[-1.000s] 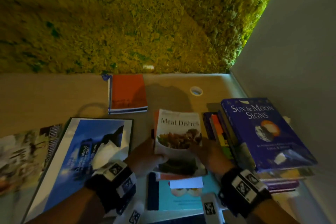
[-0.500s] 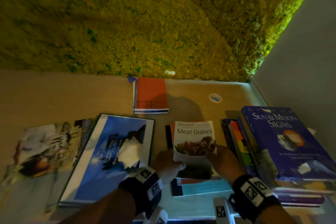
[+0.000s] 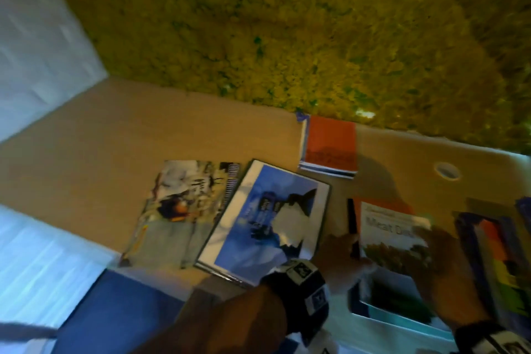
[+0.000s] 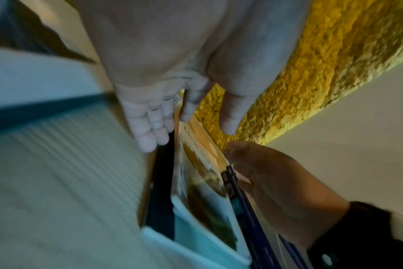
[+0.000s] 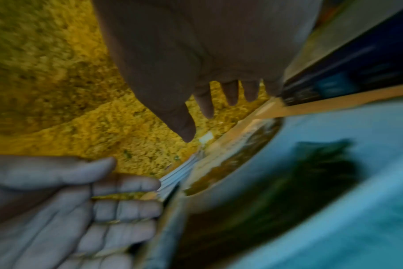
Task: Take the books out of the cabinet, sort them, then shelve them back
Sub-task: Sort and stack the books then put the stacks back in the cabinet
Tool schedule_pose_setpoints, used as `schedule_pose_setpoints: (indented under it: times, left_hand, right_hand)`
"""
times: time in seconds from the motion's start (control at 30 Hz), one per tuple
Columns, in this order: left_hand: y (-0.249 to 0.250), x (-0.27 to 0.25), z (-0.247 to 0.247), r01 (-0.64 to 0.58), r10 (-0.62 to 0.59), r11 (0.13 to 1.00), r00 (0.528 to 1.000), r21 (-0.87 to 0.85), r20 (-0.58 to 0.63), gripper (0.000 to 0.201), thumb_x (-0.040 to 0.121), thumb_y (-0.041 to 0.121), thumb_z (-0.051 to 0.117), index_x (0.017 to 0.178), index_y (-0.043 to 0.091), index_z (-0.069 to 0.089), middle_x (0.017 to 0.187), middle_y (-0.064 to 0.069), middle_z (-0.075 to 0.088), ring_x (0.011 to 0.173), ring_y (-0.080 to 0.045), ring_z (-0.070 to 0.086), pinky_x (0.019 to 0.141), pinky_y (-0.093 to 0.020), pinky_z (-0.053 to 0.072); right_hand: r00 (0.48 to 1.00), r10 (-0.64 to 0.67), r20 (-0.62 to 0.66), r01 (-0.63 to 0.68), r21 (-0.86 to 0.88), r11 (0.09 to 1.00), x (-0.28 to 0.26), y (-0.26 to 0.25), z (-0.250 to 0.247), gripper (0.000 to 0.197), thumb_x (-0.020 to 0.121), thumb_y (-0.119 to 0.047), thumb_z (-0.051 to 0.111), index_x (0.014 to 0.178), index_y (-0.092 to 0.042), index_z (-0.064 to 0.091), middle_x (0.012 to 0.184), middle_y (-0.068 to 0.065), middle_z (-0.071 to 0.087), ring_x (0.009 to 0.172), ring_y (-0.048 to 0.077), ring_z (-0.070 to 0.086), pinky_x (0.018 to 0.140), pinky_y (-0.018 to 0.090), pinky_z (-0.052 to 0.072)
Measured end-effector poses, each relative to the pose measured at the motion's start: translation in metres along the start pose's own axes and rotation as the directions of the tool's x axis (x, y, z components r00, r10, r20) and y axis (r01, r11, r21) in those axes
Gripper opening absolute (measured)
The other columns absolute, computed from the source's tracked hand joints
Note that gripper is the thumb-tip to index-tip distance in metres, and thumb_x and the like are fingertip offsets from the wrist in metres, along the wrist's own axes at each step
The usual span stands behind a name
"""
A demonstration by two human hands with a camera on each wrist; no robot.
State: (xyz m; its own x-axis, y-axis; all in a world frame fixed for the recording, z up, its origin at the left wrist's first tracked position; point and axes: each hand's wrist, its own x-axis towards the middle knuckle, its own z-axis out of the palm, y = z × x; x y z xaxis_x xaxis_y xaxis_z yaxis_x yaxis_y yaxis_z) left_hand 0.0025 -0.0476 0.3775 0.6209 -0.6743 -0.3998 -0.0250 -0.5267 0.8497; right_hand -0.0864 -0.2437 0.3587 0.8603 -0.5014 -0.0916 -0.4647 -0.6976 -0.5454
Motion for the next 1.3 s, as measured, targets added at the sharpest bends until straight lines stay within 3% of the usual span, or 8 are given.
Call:
schedule_pose_setpoints:
  times: [0.2,0.33,0.47,0.67,0.77,0.9,1.13,1.3]
  left_hand:
    - [-0.059,-0.029,-0.116,0.027,-0.008,0.999,0.904,0.038,-0.427,0.040,0.095,0.027,0.065,0.130,0.009,0.062,0.122,-0.008,0.064,0.122,-0.030,0.060,0.093,-0.029,0.046]
    - [-0.137,-0.065,-0.214,0.346,-0.226,0.936,0.731,0.065,-0.644,0.053,0.086,0.041,0.066,0.132,0.015,0.063,0.127,-0.010,0.060,0.127,-0.037,0.055,0.105,-0.039,0.046]
    - [-0.181,-0.100,-0.271,0.735,-0.478,0.654,0.584,0.178,-0.656,0.082,0.070,0.080,0.062,0.129,0.024,0.049,0.133,-0.015,0.047,0.120,-0.041,0.048,0.103,-0.048,0.043]
    - [-0.204,-0.118,-0.296,0.604,-0.482,0.796,0.600,-0.034,-0.639,0.034,0.088,0.040,0.068,0.104,0.011,0.064,0.107,-0.012,0.061,0.090,-0.031,0.057,0.077,-0.036,0.046]
    - [-0.210,-0.120,-0.302,0.377,-0.466,0.884,0.652,-0.277,-0.598,0.019,0.089,0.013,0.071,0.075,0.019,0.060,0.076,-0.001,0.057,0.083,-0.025,0.057,0.075,-0.036,0.048]
    - [-0.191,-0.127,-0.312,0.168,-0.355,0.919,0.745,-0.356,-0.564,0.025,0.085,0.004,0.072,0.081,0.015,0.050,0.082,-0.015,0.052,0.077,-0.024,0.047,0.065,-0.036,0.034]
    - [-0.128,-0.140,-0.345,0.214,-0.069,0.973,0.611,0.081,-0.789,0.018,0.093,0.008,0.060,0.111,0.006,0.064,0.110,-0.014,0.069,0.103,-0.037,0.064,0.090,-0.042,0.048]
    - [-0.099,-0.163,-0.375,-0.002,0.028,1.000,0.508,0.031,-0.861,0.008,0.093,0.015,0.064,0.100,0.014,0.062,0.087,-0.013,0.065,0.079,-0.031,0.061,0.071,-0.041,0.049]
  right_hand:
    - [0.925,-0.315,0.214,0.301,0.096,0.949,-0.001,-0.106,0.042,0.035,0.099,-0.029,0.063,0.133,-0.022,0.060,0.131,0.000,0.056,0.117,0.019,0.057,0.098,0.035,0.043]
    - [0.791,-0.494,0.360,0.439,0.227,0.869,-0.003,-0.184,0.098,0.031,0.099,-0.020,0.061,0.130,-0.017,0.065,0.125,-0.001,0.068,0.113,0.015,0.066,0.096,0.026,0.052]
    - [0.657,-0.533,0.533,0.550,0.145,0.823,-0.013,-0.261,0.144,0.042,0.103,-0.024,0.049,0.146,-0.021,0.050,0.139,0.010,0.058,0.124,0.029,0.058,0.098,0.041,0.050]
    - [0.685,-0.458,0.566,0.674,-0.253,0.694,-0.022,-0.290,0.186,0.033,0.101,-0.037,0.044,0.126,-0.018,0.054,0.129,0.011,0.053,0.116,0.037,0.047,0.090,0.045,0.048]
    - [0.691,-0.485,0.535,0.661,-0.197,0.724,-0.016,-0.282,0.191,0.024,0.100,-0.040,0.046,0.114,-0.022,0.055,0.124,0.004,0.055,0.114,0.033,0.048,0.084,0.041,0.042]
    - [0.689,-0.486,0.538,0.581,-0.009,0.814,-0.005,-0.277,0.185,0.024,0.095,-0.043,0.050,0.112,-0.029,0.060,0.120,-0.003,0.059,0.112,0.026,0.054,0.085,0.040,0.049]
    - [0.717,-0.352,0.602,0.235,0.267,0.935,0.013,-0.268,0.165,0.038,0.098,-0.039,0.060,0.133,-0.025,0.060,0.130,0.002,0.064,0.117,0.022,0.063,0.096,0.041,0.055]
    - [0.757,-0.280,0.591,0.011,0.417,0.909,0.018,-0.261,0.150,0.042,0.103,-0.038,0.055,0.138,-0.016,0.054,0.124,0.008,0.068,0.115,0.027,0.066,0.099,0.043,0.053]
